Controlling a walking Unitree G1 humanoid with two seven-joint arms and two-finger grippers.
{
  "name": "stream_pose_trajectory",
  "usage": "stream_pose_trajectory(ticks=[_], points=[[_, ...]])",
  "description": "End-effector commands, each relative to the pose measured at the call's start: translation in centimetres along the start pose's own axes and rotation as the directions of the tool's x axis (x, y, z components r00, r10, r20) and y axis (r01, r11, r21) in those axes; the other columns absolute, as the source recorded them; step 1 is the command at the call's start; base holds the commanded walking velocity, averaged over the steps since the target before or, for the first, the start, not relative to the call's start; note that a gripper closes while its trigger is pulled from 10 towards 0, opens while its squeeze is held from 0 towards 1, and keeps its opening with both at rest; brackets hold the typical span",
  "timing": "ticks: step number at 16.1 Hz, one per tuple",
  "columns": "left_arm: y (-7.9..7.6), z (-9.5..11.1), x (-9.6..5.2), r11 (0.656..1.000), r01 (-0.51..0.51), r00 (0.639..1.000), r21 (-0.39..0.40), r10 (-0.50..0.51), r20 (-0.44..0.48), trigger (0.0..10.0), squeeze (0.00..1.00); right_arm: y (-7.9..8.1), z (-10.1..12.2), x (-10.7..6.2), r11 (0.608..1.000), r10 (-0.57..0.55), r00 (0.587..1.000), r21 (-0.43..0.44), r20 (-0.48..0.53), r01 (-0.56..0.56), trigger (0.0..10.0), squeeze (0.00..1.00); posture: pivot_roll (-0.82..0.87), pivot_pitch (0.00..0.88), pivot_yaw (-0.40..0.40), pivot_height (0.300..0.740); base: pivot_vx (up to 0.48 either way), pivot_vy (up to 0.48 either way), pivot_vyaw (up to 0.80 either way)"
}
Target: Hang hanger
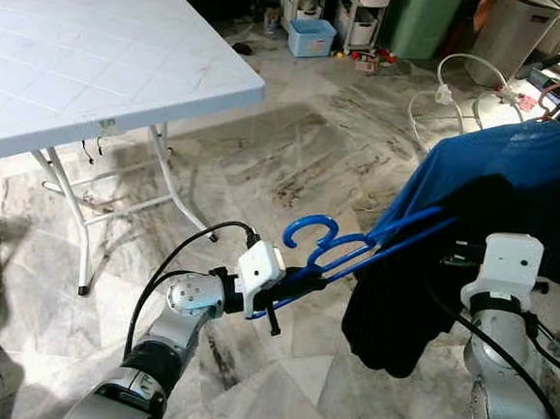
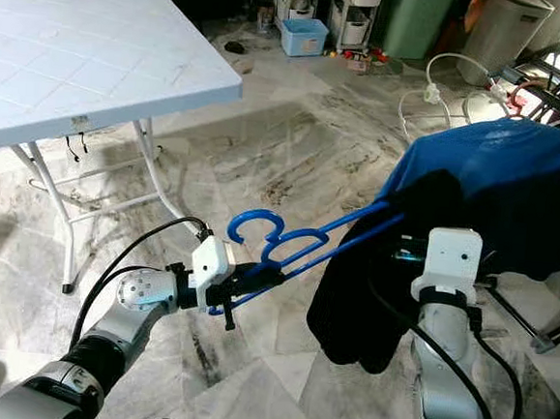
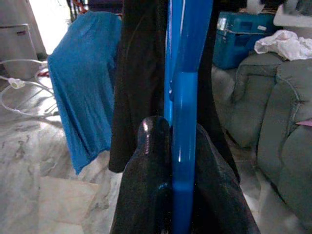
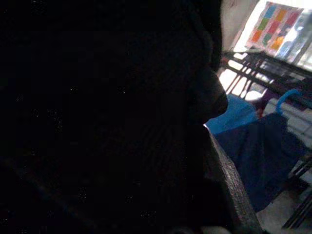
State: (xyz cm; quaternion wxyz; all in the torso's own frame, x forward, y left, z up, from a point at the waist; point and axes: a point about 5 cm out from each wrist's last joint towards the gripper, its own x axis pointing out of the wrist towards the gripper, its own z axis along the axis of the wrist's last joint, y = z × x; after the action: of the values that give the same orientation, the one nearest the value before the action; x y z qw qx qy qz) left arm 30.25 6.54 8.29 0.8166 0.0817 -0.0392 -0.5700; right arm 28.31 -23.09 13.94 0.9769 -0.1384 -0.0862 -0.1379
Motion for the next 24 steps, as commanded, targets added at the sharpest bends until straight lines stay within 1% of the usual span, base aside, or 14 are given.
stream_pose_trajectory(ticks=[1, 4, 6, 7, 9, 11, 13, 15, 16, 17, 20, 21, 23, 24], points=[[0.2, 0.3, 0.2, 1.0, 0.005, 1.0, 0.025, -0.005, -0.003, 0.0, 0.0, -0.7, 1.4, 0.2, 0.999, -0.025, 0.997, -0.027, 0.068, 0.027, 0.0, 0.0, 0.03, 0.094, -0.064, 0.74, 0.0, 0.0, 0.0], [0.1, -0.2, 0.0, 1.0, -0.001, 0.999, 0.032, 0.002, -0.035, 0.0, 0.0, -1.2, 2.1, 0.1, 0.998, -0.046, 0.995, -0.035, 0.093, 0.049, 0.0, 0.0, 0.02, 0.089, -0.069, 0.74, 0.0, 0.0, 0.0], [0.2, -0.9, -0.4, 0.992, -0.014, 0.991, 0.128, 0.03, -0.129, 0.0, 0.0, -1.5, 3.1, 0.2, 0.998, -0.059, 0.991, -0.031, 0.123, 0.063, 0.0, 0.0, 0.02, 0.082, -0.068, 0.74, 0.0, 0.0, 0.0], [0.0, -1.3, -0.6, 0.988, 0.006, 0.987, 0.151, 0.019, -0.162, 0.0, 0.0, -1.6, 3.7, 0.3, 0.997, -0.066, 0.989, -0.021, 0.135, 0.069, 0.0, 0.0, 0.02, 0.078, -0.07, 0.74, 0.0, 0.0, 0.0], [-0.3, -2.8, -1.4, 0.99, 0.046, 0.959, 0.136, -0.006, -0.283, 0.0, 0.0, -1.4, 5.2, 0.8, 0.998, -0.058, 0.985, -0.013, 0.165, 0.061, 0.0, 0.0, 0.02, 0.072, -0.069, 0.74, 0.0, 0.0, 0.0], [-0.5, -3.1, -2.5, 0.98, 0.108, 0.949, 0.169, -0.051, -0.312, 0.0, 0.0, -1.5, 5.7, 1.6, 0.998, -0.058, 0.985, -0.018, 0.166, 0.061, 0.0, 0.0, 0.02, 0.062, -0.073, 0.74, 0.0, 0.0, 0.0], [-0.5, -3.1, -3.2, 0.964, 0.165, 0.938, 0.207, -0.089, -0.335, 0.0, 0.0, -2.3, 5.0, 1.9, 0.996, -0.085, 0.988, -0.023, 0.13, 0.089, 0.0, 0.0, 0.03, 0.06, -0.079, 0.74, 0.0, 0.0, 0.0], [0.1, -2.5, -4.0, 0.957, 0.16, 0.95, 0.242, -0.083, -0.301, 0.0, 0.0, -3.7, 3.6, 1.9, 0.986, -0.134, 0.989, -0.094, 0.069, 0.141, 0.0, 0.0, 0.04, 0.059, -0.084, 0.74, 0.0, 0.0, 0.0], [0.5, -1.9, -4.2, 0.961, 0.121, 0.967, 0.25, -0.058, -0.247, 0.0, 0.0, -4.4, 2.7, 1.8, 0.978, -0.168, 0.985, -0.118, 0.028, 0.17, 0.0, 0.0, 0.04, 0.059, -0.087, 0.74, 0.0, 0.0, 0.0], [1.1, -1.3, -5.0, 0.962, 0.064, 0.982, 0.265, -0.013, -0.191, 0.0, 0.0, -5.8, 0.8, 1.4, 0.962, -0.256, 0.965, -0.119, -0.061, 0.248, 0.0, 0.0, 0.05, 0.059, -0.088, 0.74, 0.0, 0.0, 0.0], [2.4, -1.2, -6.5, 0.974, -0.116, 0.982, 0.193, 0.142, -0.123, 0.0, 0.0, -8.3, -2.5, -0.4, 0.896, -0.44, 0.871, -0.034, -0.22, 0.444, 0.0, 0.0, 0.05, 0.063, -0.092, 0.74, 0.0, 0.0, 0.0], [2.7, -1.8, -6.9, 0.974, -0.183, 0.97, 0.131, 0.201, -0.136, 0.0, 0.0, -8.9, -3.1, -1.0, 0.87, -0.481, 0.841, -0.015, -0.245, 0.493, 0.0, 0.0, 0.05, 0.06, -0.093, 0.74, 0.0, 0.0, 0.0], [2.9, -2.3, -7.1, 0.956, -0.286, 0.946, 0.064, 0.292, -0.137, 0.0, 0.0, -9.0, -3.7, -1.6, 0.854, -0.497, 0.822, 0.01, -0.278, 0.52, 0.0, 0.0, 0.05, 0.059, -0.094, 0.74, 0.0, 0.0, 0.0], [3.4, -2.9, -7.0, 0.903, -0.43, 0.892, -0.003, 0.424, -0.16, 0.0, 0.0, -8.5, -4.0, -1.9, 0.86, -0.48, 0.826, 0.027, -0.296, 0.51, 0.0, 0.0, 0.05, 0.059, -0.096, 0.74, 0.0, 0.0, 0.0]])
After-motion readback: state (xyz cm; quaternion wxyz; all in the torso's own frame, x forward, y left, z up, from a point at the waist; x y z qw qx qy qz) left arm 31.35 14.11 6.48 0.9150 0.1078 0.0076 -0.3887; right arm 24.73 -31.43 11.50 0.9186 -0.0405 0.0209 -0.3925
